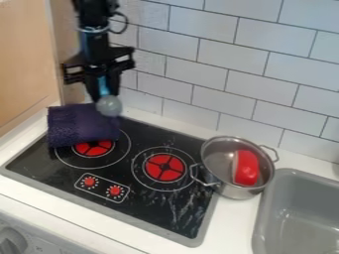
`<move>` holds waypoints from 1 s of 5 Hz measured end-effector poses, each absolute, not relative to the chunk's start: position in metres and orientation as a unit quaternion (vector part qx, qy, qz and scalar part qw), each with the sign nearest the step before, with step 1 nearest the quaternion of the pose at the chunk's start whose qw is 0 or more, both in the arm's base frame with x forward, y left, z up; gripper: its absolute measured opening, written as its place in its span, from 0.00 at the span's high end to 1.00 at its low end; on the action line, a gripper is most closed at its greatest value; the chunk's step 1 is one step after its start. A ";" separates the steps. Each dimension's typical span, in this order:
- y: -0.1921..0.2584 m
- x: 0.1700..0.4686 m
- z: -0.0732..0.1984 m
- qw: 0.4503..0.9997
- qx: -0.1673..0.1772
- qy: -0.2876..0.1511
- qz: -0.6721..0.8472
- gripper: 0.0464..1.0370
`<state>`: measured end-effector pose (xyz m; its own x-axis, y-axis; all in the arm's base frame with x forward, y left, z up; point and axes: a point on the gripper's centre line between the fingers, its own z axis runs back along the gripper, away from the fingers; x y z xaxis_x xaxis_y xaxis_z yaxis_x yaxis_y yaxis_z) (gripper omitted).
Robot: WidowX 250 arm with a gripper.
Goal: Move the blue spoon to the upper left side of the stove
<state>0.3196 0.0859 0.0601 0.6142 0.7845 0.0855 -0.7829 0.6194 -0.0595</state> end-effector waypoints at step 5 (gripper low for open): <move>0.123 0.325 0.018 0.886 -0.008 0.012 0.464 0.68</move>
